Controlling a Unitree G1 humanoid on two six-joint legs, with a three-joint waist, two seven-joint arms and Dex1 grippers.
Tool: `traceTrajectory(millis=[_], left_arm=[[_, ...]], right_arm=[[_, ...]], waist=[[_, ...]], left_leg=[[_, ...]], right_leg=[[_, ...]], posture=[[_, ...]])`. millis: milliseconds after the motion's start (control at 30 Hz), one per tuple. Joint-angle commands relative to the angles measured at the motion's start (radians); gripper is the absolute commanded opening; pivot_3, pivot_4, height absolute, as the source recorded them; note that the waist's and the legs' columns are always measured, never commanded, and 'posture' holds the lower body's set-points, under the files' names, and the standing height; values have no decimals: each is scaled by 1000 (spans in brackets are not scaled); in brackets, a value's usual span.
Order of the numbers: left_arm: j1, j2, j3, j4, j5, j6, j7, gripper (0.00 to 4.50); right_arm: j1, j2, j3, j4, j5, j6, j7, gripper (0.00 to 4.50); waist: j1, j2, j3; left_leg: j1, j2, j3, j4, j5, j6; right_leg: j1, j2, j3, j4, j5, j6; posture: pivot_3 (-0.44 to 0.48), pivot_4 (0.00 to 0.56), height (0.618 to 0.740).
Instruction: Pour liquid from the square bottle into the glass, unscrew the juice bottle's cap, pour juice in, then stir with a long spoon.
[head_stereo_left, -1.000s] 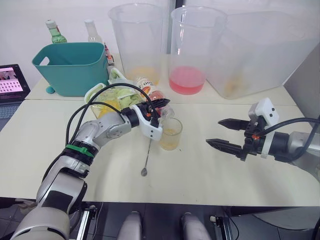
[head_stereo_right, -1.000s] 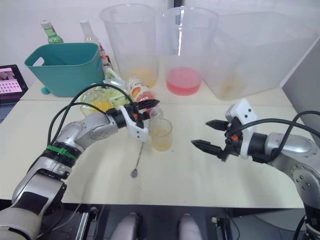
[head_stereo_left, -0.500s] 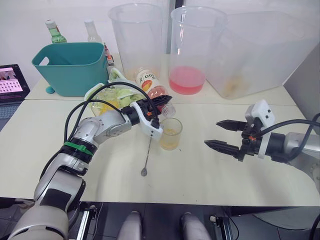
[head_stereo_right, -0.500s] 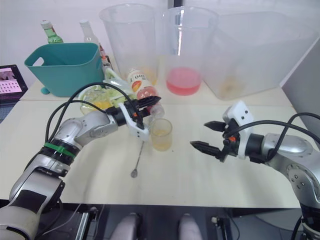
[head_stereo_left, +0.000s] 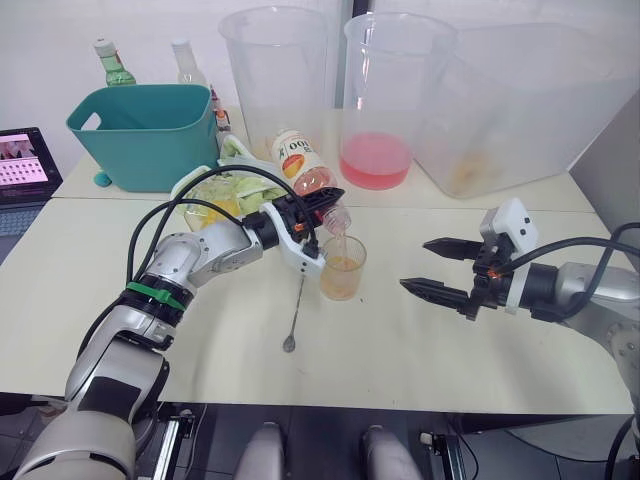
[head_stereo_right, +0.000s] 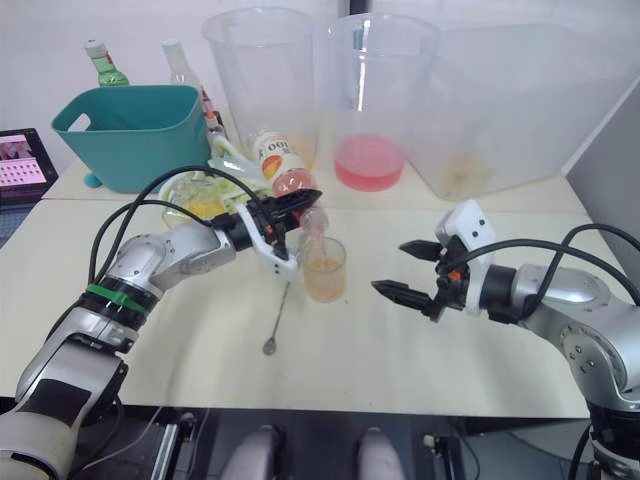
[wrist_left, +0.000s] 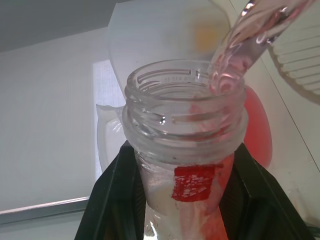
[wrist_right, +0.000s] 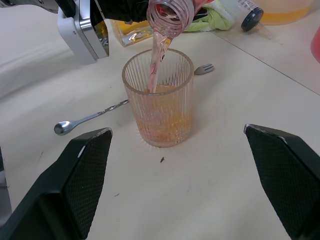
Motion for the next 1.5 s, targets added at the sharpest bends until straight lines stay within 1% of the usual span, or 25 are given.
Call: traceTrajectory(millis=[33,167,267,400,533,633,767,800,867,900,933,1000,1100,1200,1267,1333,1500], left_arm=[[-21,-14,33,-15,-91,27,-33,1534],[-10,-35,49,-7,-232,37,-154,1534],[14,-56,68,-22,-372,79,-274,1534],[31,-56,82,-58,-445,93,-344,1534],[65,-97,129,-106,-570,197,-426,1534],[85,-106,149,-146,-617,244,-463,1534],[104,-137,213,-221,-773,368,-546,1534],[109,-148,232,-250,-827,420,-577,1534],[118,-166,284,-340,-967,607,-651,1534],[126,-159,309,-394,-1054,716,-709,1534],[132,-152,325,-433,-1109,793,-747,1534],[144,-140,373,-491,-1188,908,-766,1534],[172,-93,447,-567,-1286,1098,-778,1534],[243,-18,532,-705,-1435,1292,-818,1534],[271,17,555,-760,-1484,1365,-824,1534],[334,79,602,-833,-1517,1412,-834,1534],[459,201,754,-941,-1592,1528,-817,1534]], right_arm=[[-11,-6,-16,-13,-4,-21,5,4482],[-9,-8,-17,-14,-7,-21,5,4482],[-6,-11,-19,-14,-13,-22,7,4482],[-11,-11,-16,-8,-20,-24,16,4482],[-23,-11,-4,5,-32,-30,30,4482],[-33,-9,3,13,-40,-32,39,4482],[-57,-7,18,31,-35,-32,67,4482],[-64,-8,21,37,-30,-33,79,4482],[-89,-7,26,56,-21,-36,104,4482],[-105,-6,29,71,-19,-41,121,4482],[-116,-6,30,81,-19,-44,132,4482],[-135,-5,35,101,-21,-54,157,4482],[-164,-4,28,131,3,-69,221,4482],[-192,-27,27,165,35,-83,344,4482],[-201,-39,32,179,45,-82,396,4482],[-218,-57,49,215,43,-93,472,4482],[-293,-46,118,316,-10,-142,580,4482]], waist=[[0,0,0],[0,0,0],[-1,0,0],[-5,0,0],[-4,0,0],[-2,0,0],[-3,0,0],[-4,0,0],[-4,0,0],[-5,0,0],[-9,0,0],[-12,0,0],[-20,0,0],[-34,0,0],[-34,0,0],[-32,0,0],[-32,0,0]], left_leg=[[0,0,0,0,0,0],[0,0,0,0,0,0],[0,0,0,0,0,0],[0,0,0,0,0,0],[0,0,0,0,0,0],[0,0,0,1,0,0],[0,0,0,1,0,0],[0,0,0,1,0,0],[0,0,0,1,0,0],[0,0,0,1,0,0],[0,0,0,1,0,0],[1,1,-1,1,0,0],[1,1,-1,1,0,0],[1,1,-1,1,0,0],[1,1,-2,0,0,0],[1,1,-2,1,0,0],[2,1,-2,1,0,0]], right_leg=[[0,0,0,0,0,0],[0,0,0,0,0,0],[0,0,0,0,0,0],[0,0,0,1,0,0],[0,0,0,1,0,0],[0,0,0,1,0,0],[0,0,0,1,0,0],[0,0,0,1,0,0],[0,0,0,2,0,0],[0,0,0,2,0,0],[0,0,0,2,0,0],[0,1,0,2,0,0],[0,1,0,3,0,0],[0,1,-1,3,0,0],[0,1,-1,3,0,0],[0,1,-1,2,0,0],[1,1,-1,1,0,0]], posture=[[0,150,733],[0,150,733],[0,150,733],[0,150,733],[0,150,733],[0,150,733],[0,150,733],[0,150,733],[0,150,733],[0,150,733],[0,150,733],[0,150,733],[0,150,733],[0,150,733],[0,150,733],[0,150,733],[0,150,733]])
